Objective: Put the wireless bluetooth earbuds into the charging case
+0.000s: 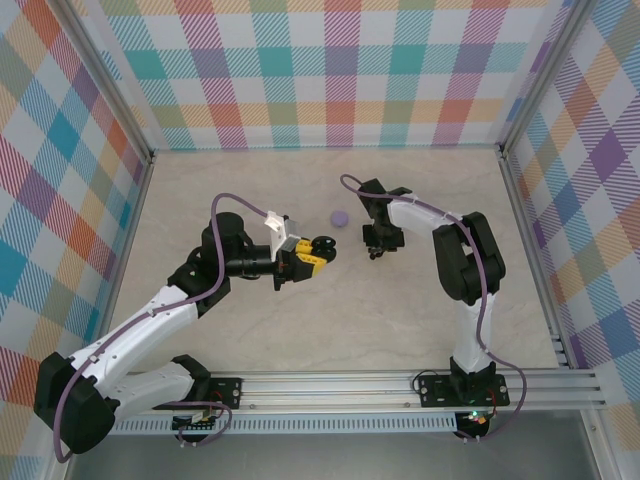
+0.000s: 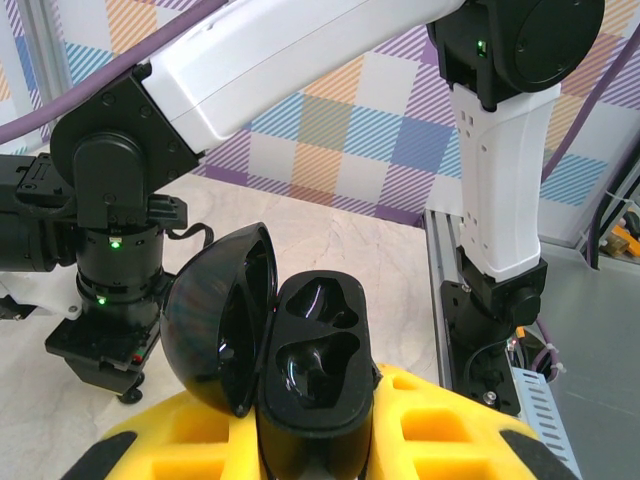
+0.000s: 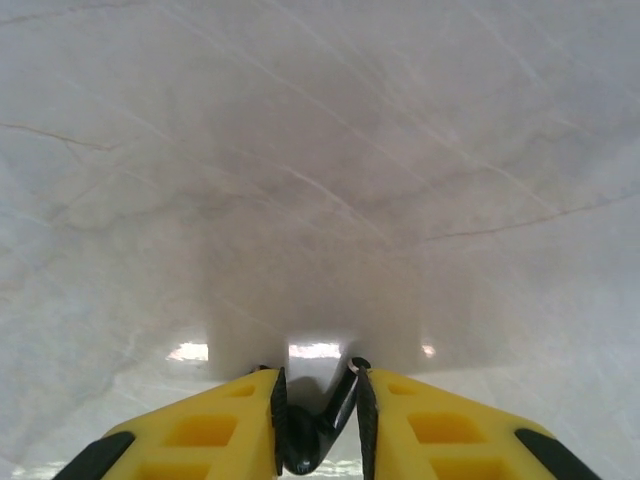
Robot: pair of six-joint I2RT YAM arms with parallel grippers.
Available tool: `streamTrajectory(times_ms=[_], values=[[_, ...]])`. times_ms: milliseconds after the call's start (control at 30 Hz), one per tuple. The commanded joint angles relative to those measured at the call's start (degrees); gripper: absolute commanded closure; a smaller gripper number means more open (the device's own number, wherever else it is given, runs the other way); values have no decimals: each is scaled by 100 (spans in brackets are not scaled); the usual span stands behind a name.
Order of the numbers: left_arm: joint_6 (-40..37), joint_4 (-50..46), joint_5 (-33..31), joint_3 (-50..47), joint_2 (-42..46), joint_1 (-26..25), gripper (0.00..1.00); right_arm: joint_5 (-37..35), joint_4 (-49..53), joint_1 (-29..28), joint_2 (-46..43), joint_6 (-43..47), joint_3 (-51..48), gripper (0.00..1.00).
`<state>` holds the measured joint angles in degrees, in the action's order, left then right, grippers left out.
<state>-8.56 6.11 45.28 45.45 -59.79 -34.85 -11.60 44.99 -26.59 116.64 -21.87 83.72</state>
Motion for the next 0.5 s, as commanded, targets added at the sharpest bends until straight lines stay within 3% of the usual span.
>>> streamTrajectory(times_ms=[0,333,467], values=[[3,127,-23,-10,-6,-85,95,-115,284,48,18,4,68,73],[-6,104,-45,9,-11,-91,95,476,364,48,130,441,-163,66],[2,83,-54,12,-1,-92,95,198,567,46,97,504,-146,65]])
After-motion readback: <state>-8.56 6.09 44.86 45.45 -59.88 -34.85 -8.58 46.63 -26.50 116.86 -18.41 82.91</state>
